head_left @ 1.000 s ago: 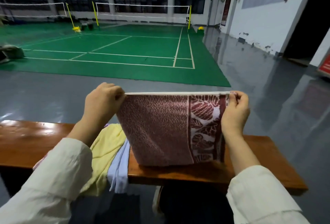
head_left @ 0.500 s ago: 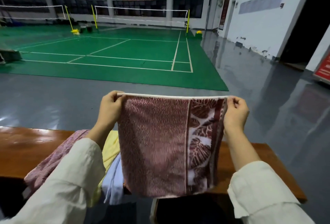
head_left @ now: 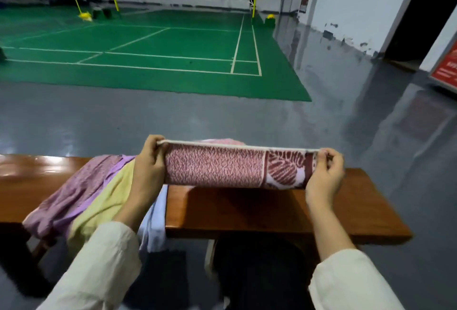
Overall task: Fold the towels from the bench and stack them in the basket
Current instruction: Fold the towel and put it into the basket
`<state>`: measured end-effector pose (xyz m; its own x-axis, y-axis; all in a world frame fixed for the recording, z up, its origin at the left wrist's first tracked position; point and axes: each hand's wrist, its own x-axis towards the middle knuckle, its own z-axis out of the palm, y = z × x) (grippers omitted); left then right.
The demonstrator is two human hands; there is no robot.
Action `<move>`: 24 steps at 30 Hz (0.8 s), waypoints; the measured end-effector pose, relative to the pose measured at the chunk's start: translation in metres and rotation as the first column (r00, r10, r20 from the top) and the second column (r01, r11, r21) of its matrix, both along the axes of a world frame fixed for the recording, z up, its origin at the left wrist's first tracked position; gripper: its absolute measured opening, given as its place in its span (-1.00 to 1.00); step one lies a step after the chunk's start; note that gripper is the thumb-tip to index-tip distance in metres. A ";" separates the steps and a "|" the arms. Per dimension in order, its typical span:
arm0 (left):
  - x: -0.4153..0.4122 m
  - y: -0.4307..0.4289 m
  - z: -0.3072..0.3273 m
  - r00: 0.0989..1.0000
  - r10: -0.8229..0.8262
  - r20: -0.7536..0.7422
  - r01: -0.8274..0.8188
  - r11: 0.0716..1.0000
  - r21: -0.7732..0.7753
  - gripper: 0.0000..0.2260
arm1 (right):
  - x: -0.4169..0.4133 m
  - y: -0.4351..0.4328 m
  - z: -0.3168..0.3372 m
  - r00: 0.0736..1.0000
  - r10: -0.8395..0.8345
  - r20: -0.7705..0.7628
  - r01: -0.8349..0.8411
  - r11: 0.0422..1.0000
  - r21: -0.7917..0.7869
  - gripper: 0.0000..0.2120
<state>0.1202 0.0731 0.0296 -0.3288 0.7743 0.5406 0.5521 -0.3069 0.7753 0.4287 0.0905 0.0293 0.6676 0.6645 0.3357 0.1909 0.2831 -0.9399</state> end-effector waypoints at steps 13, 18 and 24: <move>-0.011 -0.020 -0.123 0.998 -0.056 0.032 0.064 0.898 -0.434 -0.91 | -0.008 0.002 -0.088 0.876 0.385 0.291 -0.100 0.735 -0.670 -0.81; -0.002 -0.010 -0.115 0.977 -0.186 0.107 0.214 0.881 -0.422 -0.93 | -0.099 0.006 -0.049 0.465 0.807 0.364 -0.402 0.558 -0.726 -0.55; -0.014 -0.008 -0.121 0.947 -0.245 0.206 0.313 0.850 -0.424 -0.87 | -0.175 0.018 -0.090 0.144 0.956 0.254 -0.561 0.290 -0.775 -0.91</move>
